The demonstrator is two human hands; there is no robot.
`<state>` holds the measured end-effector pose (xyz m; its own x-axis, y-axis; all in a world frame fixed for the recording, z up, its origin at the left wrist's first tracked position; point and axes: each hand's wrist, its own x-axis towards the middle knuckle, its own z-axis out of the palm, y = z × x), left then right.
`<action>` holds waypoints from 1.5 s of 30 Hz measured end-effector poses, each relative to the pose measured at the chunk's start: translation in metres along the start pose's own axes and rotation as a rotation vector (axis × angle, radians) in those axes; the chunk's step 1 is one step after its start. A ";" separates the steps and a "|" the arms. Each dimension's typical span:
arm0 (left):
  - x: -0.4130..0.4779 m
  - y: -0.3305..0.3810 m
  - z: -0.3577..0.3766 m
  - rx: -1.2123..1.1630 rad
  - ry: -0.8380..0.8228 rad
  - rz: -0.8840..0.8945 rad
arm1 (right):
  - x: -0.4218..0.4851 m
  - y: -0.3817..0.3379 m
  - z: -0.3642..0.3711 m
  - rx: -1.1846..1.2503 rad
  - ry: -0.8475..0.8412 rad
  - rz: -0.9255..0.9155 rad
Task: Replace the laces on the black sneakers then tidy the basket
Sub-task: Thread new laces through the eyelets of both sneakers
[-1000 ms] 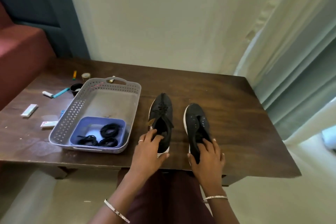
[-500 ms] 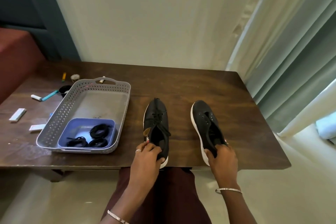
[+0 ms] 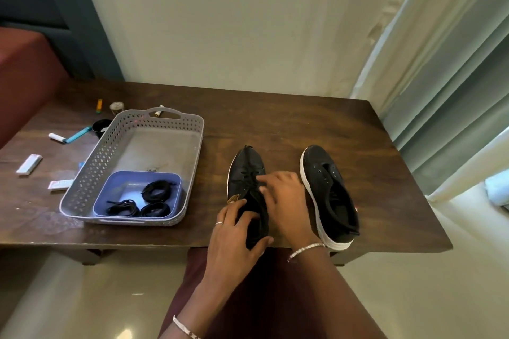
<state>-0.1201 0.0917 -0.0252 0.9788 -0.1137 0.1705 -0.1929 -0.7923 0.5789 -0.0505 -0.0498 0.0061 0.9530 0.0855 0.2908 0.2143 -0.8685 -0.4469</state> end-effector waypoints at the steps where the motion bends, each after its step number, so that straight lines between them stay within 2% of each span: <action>1: 0.001 -0.001 0.001 0.004 -0.003 0.017 | 0.004 -0.001 0.008 -0.055 -0.027 -0.009; 4: 0.003 -0.006 0.003 0.009 -0.003 0.039 | 0.012 0.002 0.020 -0.182 -0.032 -0.049; 9: 0.006 -0.015 0.008 0.088 0.010 0.070 | 0.006 0.013 0.012 -0.157 0.083 -0.031; 12: 0.004 -0.016 0.016 0.147 0.039 0.078 | -0.006 0.012 -0.001 -0.055 0.206 0.047; 17: 0.002 -0.015 0.019 0.165 0.068 0.074 | -0.025 0.036 -0.046 0.258 0.535 0.319; 19: 0.003 -0.016 0.020 0.164 0.079 0.084 | -0.033 0.050 -0.071 0.388 0.580 0.393; 22: 0.003 -0.015 0.020 0.150 0.074 0.085 | -0.041 0.054 -0.087 0.548 0.516 0.370; 25: 0.003 -0.013 0.014 0.136 0.016 0.083 | -0.040 0.041 -0.086 0.847 0.409 0.363; 28: 0.005 -0.017 0.000 -0.022 -0.090 0.057 | -0.035 0.032 -0.087 1.026 0.260 0.406; 29: 0.007 -0.017 -0.006 -0.132 -0.087 0.034 | -0.034 0.032 -0.086 0.970 0.190 0.403; 31: 0.013 -0.015 -0.018 -0.357 0.032 -0.033 | -0.031 0.035 -0.079 0.690 0.031 0.399; 33: 0.027 -0.017 -0.023 -0.378 0.181 -0.069 | -0.030 0.036 -0.067 0.415 -0.069 0.364; 34: 0.036 -0.019 -0.023 -0.342 0.202 -0.077 | -0.028 0.035 -0.061 0.348 -0.076 0.336; 37: 0.066 -0.025 -0.019 -0.247 0.055 -0.103 | -0.020 0.021 -0.041 0.328 -0.073 0.297; 40: 0.085 -0.021 -0.014 -0.161 -0.079 -0.071 | -0.010 0.005 -0.017 0.357 -0.092 0.334; 45: 0.094 -0.020 -0.017 -0.234 -0.053 -0.132 | 0.003 -0.010 0.006 0.239 -0.147 0.425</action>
<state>-0.0257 0.1072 -0.0068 0.9976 -0.0550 0.0431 -0.0684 -0.6427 0.7630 -0.0486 -0.0379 0.0064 0.9829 -0.1688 -0.0731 -0.1724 -0.7068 -0.6861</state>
